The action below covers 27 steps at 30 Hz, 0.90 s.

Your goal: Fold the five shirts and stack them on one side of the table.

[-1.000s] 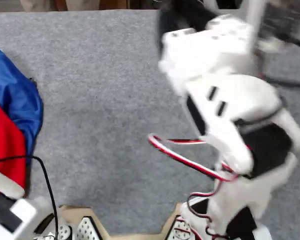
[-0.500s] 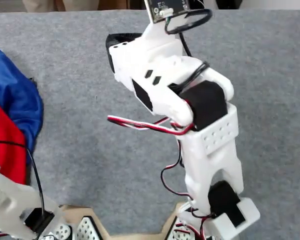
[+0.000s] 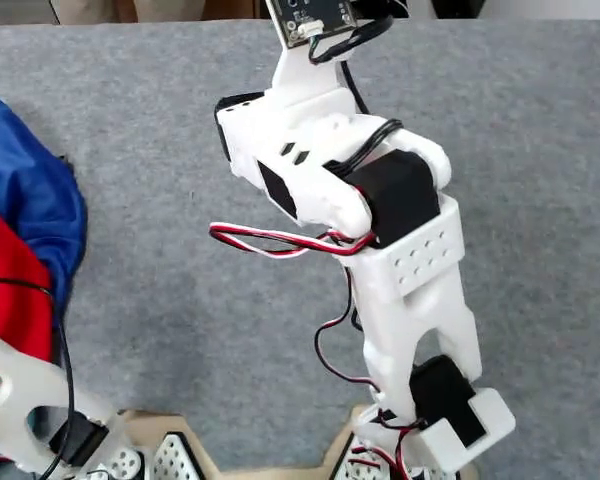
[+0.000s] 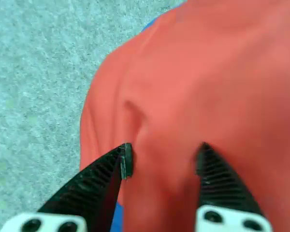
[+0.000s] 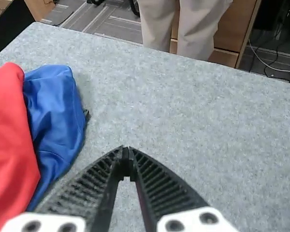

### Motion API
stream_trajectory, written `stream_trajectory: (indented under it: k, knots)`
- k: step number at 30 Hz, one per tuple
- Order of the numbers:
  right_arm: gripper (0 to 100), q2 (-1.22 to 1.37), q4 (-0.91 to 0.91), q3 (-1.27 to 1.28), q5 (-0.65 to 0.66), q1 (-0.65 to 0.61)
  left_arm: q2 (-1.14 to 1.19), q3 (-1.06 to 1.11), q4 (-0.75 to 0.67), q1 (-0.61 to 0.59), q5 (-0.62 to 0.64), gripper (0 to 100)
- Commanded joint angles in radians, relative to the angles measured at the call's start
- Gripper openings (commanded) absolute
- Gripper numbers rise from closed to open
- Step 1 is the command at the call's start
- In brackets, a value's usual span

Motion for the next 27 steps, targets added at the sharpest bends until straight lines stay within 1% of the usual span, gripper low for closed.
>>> stream_trajectory:
  k: [1, 6, 7, 12, 18, 21, 23, 27]
  knots:
    - [0.5, -0.001, 0.002, -0.028, -0.009, -0.004, 0.004, -0.055, -0.012, 0.008, 0.005, 13]
    - [0.5, -0.001, 0.002, -0.028, -0.009, -0.004, -0.001, -0.064, 0.012, 0.014, 0.008, 2]
    - [0.5, -0.001, 0.002, -0.028, -0.009, -0.004, -0.001, -0.078, 0.031, 0.021, 0.008, 2]
    - [0.5, -0.005, 0.002, -0.028, -0.009, -0.004, -0.001, -0.273, 0.224, 0.078, 0.008, 2]
    - [0.5, -0.01, 0.006, -0.036, -0.009, -0.001, -0.001, -0.62, 0.457, 0.196, 0.008, 2]
    - [0.5, -0.015, 0.038, -0.038, -0.008, 0.021, -0.013, -0.715, 0.459, 0.25, 0.011, 2]
    - [0.5, -0.031, 0.051, -0.031, -0.008, 0.058, -0.062, -0.732, 0.459, 0.288, 0.011, 2]
    - [0.5, -0.064, 0.051, -0.031, -0.005, 0.197, -0.185, -0.643, 0.459, 0.394, 0.011, 2]
